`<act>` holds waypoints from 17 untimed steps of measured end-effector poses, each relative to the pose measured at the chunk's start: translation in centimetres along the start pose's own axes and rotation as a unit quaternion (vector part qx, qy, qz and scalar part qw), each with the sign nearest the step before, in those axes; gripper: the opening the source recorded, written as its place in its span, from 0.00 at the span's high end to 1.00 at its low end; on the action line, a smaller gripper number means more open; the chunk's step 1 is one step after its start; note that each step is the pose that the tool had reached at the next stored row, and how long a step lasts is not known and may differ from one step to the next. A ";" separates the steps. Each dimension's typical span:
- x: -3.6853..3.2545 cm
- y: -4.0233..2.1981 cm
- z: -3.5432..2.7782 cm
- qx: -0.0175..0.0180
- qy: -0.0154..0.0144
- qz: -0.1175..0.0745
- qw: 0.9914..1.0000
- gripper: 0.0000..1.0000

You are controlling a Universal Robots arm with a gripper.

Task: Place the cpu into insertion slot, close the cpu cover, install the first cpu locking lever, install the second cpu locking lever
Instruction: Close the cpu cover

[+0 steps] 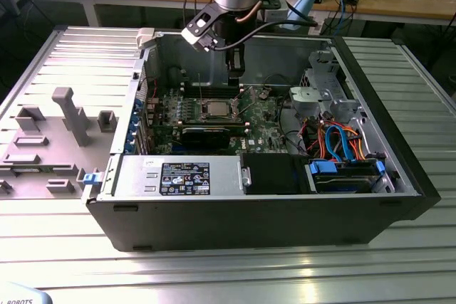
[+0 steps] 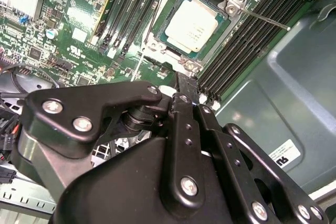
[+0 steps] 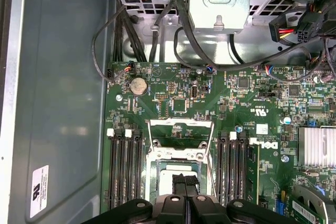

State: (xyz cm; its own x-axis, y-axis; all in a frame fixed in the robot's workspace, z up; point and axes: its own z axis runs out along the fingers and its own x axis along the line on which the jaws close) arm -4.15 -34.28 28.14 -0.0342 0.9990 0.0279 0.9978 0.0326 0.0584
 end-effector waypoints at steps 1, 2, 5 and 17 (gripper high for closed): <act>0.00 0.12 0.01 0.002 0.000 0.000 1.000 0.89; 0.00 0.20 0.01 0.004 0.000 0.000 1.000 0.89; -0.01 0.23 0.01 0.005 0.000 0.000 1.000 0.89; -0.02 0.64 0.03 0.005 0.000 0.000 1.000 0.89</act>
State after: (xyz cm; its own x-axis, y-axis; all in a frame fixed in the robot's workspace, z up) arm -3.50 -34.28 28.14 -0.0337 0.9990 0.0281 0.9983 0.0323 0.0493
